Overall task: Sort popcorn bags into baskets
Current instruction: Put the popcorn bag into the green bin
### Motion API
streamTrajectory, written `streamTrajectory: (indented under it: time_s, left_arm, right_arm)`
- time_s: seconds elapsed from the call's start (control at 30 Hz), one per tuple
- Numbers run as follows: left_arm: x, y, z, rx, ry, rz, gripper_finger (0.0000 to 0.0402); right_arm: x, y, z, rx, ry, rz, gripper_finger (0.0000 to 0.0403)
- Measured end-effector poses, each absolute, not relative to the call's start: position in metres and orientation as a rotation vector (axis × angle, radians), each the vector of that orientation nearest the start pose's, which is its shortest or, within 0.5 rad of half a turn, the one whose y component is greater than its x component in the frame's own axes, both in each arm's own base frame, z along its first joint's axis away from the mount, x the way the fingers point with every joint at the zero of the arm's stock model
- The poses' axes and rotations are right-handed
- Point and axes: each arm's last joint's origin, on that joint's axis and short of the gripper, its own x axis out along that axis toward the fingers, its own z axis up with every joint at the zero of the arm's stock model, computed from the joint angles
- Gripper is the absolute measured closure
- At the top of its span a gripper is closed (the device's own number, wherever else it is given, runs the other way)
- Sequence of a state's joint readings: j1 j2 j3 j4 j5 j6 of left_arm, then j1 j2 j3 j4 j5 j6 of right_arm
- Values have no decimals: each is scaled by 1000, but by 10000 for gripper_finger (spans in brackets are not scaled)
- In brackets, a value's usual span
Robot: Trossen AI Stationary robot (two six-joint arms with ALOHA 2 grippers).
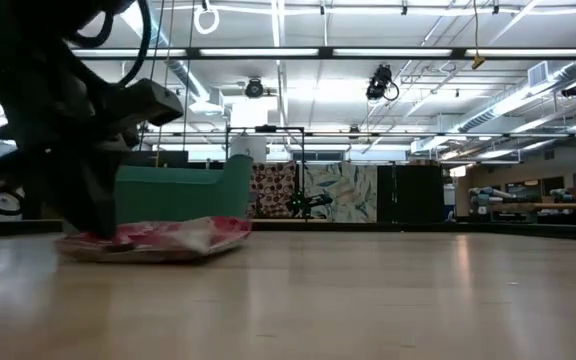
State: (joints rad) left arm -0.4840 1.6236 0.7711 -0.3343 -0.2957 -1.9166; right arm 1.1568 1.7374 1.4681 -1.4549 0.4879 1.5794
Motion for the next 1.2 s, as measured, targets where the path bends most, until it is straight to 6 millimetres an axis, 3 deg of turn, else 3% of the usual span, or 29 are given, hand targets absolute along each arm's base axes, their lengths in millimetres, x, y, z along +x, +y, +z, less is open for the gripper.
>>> streamTrajectory:
  time_s: [0.1,0.3,0.43,0.53,0.67,0.77,1.2]
  left_arm:
    - [255,-117,157,-1220,828,868,397]
    - [256,-105,255,-1057,750,850,399]
    - [236,-89,324,-955,656,878,400]
    - [214,-66,350,-908,617,1036,400]
    - [199,-32,358,-926,539,1261,400]
    - [205,-9,356,-942,544,1340,400]
    - [251,89,317,-1110,949,1218,400]
  right_arm:
    - [130,267,271,63,1195,-398,213]
    - [126,258,285,82,1195,-358,213]
    - [125,255,290,110,1155,-358,213]
    - [126,255,290,110,1151,-357,213]
    - [126,256,290,108,1146,-352,213]
    - [126,256,290,118,1155,-347,213]
    - [117,269,289,257,1149,-324,214]
